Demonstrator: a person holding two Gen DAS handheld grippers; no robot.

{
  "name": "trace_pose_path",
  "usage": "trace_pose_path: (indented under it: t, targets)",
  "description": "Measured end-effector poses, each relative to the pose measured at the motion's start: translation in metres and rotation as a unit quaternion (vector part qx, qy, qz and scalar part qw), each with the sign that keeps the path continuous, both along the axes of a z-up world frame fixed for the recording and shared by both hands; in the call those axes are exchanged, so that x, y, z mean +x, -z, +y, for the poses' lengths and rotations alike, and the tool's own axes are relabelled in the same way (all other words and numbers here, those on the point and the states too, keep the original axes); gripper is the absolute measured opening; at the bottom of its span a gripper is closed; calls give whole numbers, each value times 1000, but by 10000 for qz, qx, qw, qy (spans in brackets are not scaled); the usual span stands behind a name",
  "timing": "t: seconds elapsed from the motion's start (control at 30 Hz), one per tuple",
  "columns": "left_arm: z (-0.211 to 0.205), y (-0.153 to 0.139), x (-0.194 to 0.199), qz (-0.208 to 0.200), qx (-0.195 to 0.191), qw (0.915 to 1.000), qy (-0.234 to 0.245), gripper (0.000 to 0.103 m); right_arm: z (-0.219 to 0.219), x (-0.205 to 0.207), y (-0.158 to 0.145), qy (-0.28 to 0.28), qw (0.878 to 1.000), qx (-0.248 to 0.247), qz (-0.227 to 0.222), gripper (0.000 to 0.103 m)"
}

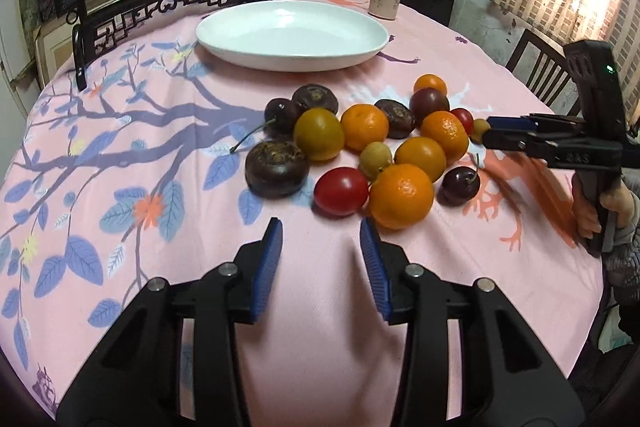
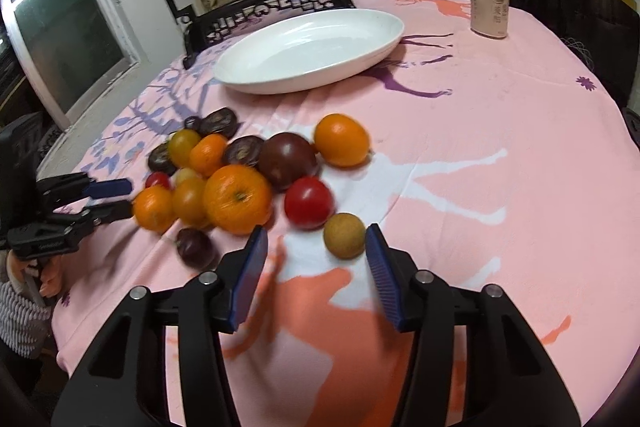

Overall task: Organize fruits
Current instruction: 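Close the left tool fingers around the red cherry tomato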

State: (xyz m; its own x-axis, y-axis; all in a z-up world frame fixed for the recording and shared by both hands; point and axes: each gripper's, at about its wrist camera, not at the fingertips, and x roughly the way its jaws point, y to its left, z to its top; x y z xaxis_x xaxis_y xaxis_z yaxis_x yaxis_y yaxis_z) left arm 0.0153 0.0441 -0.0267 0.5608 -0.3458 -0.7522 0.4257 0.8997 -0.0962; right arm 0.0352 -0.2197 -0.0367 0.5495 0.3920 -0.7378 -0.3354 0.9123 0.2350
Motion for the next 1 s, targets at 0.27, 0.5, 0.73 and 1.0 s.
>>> trace_pose_path:
  t: [0.27, 0.5, 0.73, 1.0]
  targets:
    - [-20, -5, 11, -267, 240, 9993, 67, 42, -2, 5, 9, 37, 9999, -44, 105, 40]
    - [-28, -3, 14, -298, 282, 9991, 76, 33, -6, 4, 9, 74, 9998, 106, 160, 40]
    - [-39, -1, 27, -316, 338, 9988, 132, 33, -22, 2, 6, 293, 9985, 410, 198, 40]
    - [-27, 7, 25, -60, 93, 9997, 240, 33, -17, 1, 9, 158, 9987, 402, 265, 40]
